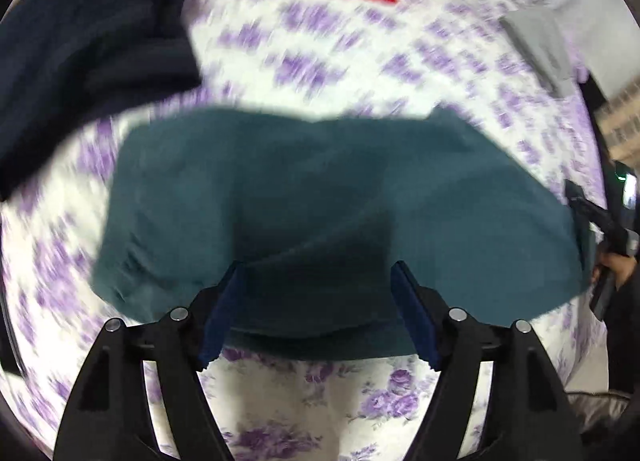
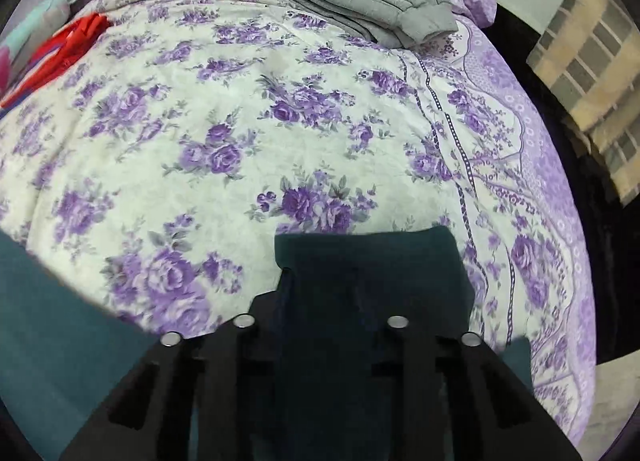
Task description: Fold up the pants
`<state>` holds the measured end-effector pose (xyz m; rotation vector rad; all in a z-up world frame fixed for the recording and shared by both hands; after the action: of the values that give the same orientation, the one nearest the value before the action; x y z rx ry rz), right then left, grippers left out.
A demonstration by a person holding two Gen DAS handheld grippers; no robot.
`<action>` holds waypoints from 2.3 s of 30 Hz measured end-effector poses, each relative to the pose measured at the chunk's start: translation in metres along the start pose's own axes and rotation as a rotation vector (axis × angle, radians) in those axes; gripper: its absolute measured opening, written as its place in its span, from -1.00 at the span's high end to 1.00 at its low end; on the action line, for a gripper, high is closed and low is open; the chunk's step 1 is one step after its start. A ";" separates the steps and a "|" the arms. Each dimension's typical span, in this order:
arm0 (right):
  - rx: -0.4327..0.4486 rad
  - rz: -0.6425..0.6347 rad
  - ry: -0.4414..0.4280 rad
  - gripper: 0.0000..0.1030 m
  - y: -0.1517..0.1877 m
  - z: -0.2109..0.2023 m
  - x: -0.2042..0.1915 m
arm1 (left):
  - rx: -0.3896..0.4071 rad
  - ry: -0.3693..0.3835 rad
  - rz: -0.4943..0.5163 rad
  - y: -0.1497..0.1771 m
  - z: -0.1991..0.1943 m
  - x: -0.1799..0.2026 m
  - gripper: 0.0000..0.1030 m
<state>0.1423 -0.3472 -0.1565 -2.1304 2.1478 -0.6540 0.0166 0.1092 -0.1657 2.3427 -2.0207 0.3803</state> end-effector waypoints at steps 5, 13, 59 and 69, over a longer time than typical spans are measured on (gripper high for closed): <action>0.118 0.199 -0.110 0.91 0.009 -0.046 0.057 | -0.007 -0.065 0.054 0.001 0.006 0.002 -0.37; 0.140 0.597 -0.320 0.91 0.104 -0.071 0.190 | -0.033 -0.083 0.082 -0.004 0.016 0.000 -0.38; 0.017 -0.197 -0.681 -0.42 0.126 -0.124 -0.132 | -0.030 -0.001 -0.268 -0.009 -0.024 -0.089 0.90; 0.047 -0.509 -0.475 0.05 0.135 -0.110 -0.191 | 0.016 -0.009 -0.255 -0.015 -0.039 -0.091 0.90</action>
<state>-0.0105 -0.1395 -0.1500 -2.4993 1.3537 -0.1731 0.0130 0.2068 -0.1436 2.5722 -1.6963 0.3767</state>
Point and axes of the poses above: each gripper's, at about its wrist camera, not at the fingertips, and z roughly the way its jaws point, x to its right, y to its underside, the point moved 8 cm from there along z, roughly the way its jaws point, and after that the axes turned 7 degrees about -x, right-handed, at the moved point
